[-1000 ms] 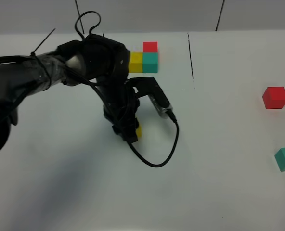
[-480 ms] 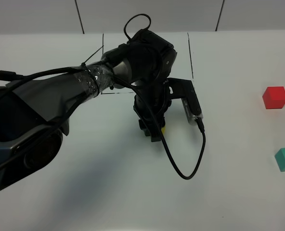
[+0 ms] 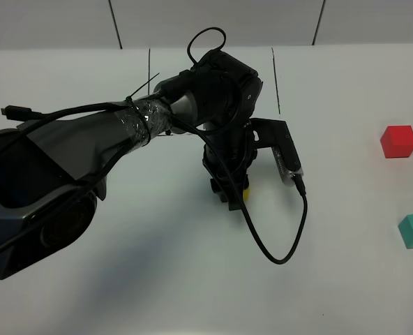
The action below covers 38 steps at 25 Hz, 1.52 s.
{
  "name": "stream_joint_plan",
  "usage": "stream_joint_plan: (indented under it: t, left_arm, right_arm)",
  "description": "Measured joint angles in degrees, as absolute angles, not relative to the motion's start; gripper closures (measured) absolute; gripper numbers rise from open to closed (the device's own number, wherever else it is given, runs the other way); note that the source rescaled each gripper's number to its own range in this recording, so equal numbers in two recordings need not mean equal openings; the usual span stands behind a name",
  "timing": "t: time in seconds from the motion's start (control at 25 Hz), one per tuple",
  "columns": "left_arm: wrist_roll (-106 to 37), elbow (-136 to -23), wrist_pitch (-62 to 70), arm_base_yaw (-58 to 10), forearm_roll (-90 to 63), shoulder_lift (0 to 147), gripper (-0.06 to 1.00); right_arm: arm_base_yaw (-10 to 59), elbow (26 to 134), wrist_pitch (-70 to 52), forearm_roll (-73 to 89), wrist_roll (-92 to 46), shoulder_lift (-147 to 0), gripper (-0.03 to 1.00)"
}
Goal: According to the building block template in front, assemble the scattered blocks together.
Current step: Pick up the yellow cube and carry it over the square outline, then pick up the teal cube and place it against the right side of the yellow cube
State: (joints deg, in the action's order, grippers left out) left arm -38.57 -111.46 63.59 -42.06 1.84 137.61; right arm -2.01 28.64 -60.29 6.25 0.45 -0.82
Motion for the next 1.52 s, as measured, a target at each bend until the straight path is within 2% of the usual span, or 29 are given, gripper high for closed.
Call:
stream_joint_plan:
  t: [1.28,1.36,1.44,1.52]
  left_arm:
    - [-42.98,-111.56,63.59,-42.19,1.88,138.82,0.94]
    - [-42.89,-111.56,63.64,-42.19,1.88,138.82,0.9]
    - [-42.82,-111.56,64.06,-42.19,1.82,139.25,0.74]
    - [-42.71,-111.56,64.74,-42.19,1.89,139.65,0.5]
  right_arm:
    - [-2.01,28.64,-60.29,6.25,0.45,-0.82,0.3]
    - [-2.01,28.64,-60.29,6.25,0.45,-0.82,0.3]
    - [-2.01,28.64,-60.29,6.25,0.45,-0.82,0.3]
    - [-2.01,28.64,-60.29,6.25,0.45,-0.82,0.3]
